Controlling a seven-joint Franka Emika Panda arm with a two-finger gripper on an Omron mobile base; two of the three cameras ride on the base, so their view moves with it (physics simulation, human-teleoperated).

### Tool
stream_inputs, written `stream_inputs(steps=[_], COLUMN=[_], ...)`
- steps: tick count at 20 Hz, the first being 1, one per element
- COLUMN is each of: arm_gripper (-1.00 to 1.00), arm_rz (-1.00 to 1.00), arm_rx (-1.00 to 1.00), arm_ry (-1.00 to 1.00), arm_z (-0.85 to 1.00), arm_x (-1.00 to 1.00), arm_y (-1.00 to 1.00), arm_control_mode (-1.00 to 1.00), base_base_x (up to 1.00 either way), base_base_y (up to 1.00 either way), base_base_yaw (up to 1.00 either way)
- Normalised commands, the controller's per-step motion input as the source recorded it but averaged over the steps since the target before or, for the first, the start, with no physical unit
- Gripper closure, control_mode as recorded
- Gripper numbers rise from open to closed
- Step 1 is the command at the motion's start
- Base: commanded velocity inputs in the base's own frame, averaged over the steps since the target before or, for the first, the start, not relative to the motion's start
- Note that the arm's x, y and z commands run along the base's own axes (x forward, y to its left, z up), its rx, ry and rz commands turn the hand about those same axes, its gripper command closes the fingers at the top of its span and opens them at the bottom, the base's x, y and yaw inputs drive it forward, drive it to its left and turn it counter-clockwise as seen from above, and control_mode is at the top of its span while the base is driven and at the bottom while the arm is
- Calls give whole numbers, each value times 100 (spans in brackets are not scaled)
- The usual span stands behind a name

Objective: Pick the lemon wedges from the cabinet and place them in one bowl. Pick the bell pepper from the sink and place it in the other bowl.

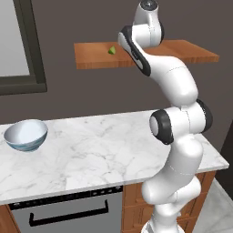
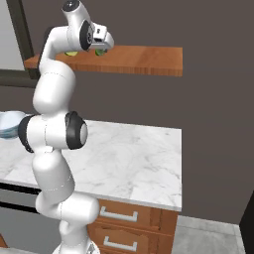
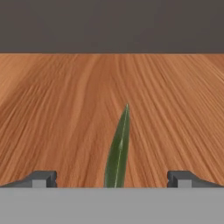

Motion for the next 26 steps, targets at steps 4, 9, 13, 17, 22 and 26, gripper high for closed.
stream_inputs(steps=[4,9,13,17,22,26], arm_gripper=[-100,-100,-100,100,100,100], arm_rz=[0,0,0,0,0,-1], arm_rx=[0,0,0,0,0,0], arm_ry=[0,0,0,0,0,0], arm_z=[-4,-11,-5,-3,0,0], arm_x=[13,10,0,0,0,-2], arm_y=[-5,-3,0,0,0,0], arm_control_mode=[-100,-100,-100,-100,-100,-100], base_base_x=[0,0,0,0,0,0], base_base_y=[0,0,0,0,0,0], base_base_yaw=[0,0,0,0,0,0])
